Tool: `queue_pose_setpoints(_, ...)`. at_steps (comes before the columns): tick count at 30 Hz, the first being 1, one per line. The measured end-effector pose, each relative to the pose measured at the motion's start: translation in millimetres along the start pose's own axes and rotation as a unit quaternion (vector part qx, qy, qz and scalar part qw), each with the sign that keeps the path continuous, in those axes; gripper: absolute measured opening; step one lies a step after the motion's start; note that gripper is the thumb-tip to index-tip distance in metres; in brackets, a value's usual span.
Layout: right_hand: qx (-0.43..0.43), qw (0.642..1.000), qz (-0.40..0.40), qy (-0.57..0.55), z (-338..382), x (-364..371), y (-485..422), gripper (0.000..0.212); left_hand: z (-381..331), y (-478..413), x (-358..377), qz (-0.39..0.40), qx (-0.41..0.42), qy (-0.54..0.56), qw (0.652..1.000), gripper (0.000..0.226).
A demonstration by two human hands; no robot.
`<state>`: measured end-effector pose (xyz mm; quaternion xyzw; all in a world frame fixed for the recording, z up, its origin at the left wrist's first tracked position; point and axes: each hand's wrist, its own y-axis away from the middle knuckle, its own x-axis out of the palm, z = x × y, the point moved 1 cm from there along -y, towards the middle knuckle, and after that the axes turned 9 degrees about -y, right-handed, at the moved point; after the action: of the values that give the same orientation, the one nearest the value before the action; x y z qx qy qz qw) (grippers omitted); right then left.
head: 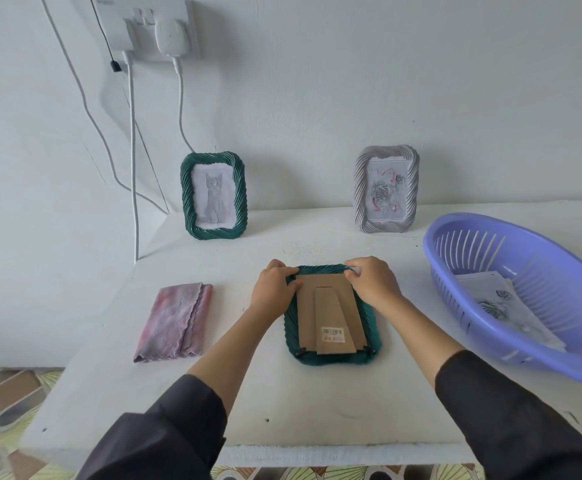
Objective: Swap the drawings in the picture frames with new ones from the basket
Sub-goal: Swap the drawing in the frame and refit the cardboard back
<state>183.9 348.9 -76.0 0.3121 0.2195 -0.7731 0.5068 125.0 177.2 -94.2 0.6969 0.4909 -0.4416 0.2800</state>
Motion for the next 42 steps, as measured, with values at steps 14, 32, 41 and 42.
queue_pose_setpoints(14, -0.007, 0.999, -0.015, 0.034, -14.3, 12.8, -14.7, 0.025, 5.4, -14.5, -4.1, 0.038, 0.03, 0.002, 0.999, 0.04)
queue_pose_setpoints(32, -0.024, 0.999, -0.034, 0.001, -12.0, 10.8, -10.9, 0.019, 7.1, -20.0, -4.8, 0.061, 0.082, -0.029, 0.994, 0.028)
queue_pose_setpoints(41, -0.015, 0.999, -0.038, 0.001, -13.4, 14.8, -9.5, 0.019, 7.4, -12.1, -3.6, 0.023, 0.048, 0.025, 0.998, 0.027)
queue_pose_setpoints(42, -0.013, 0.999, -0.032, -0.005, -14.7, 13.9, -9.1, 0.019, 6.7, -8.6, -3.3, 0.016, 0.035, 0.044, 0.998, 0.028)
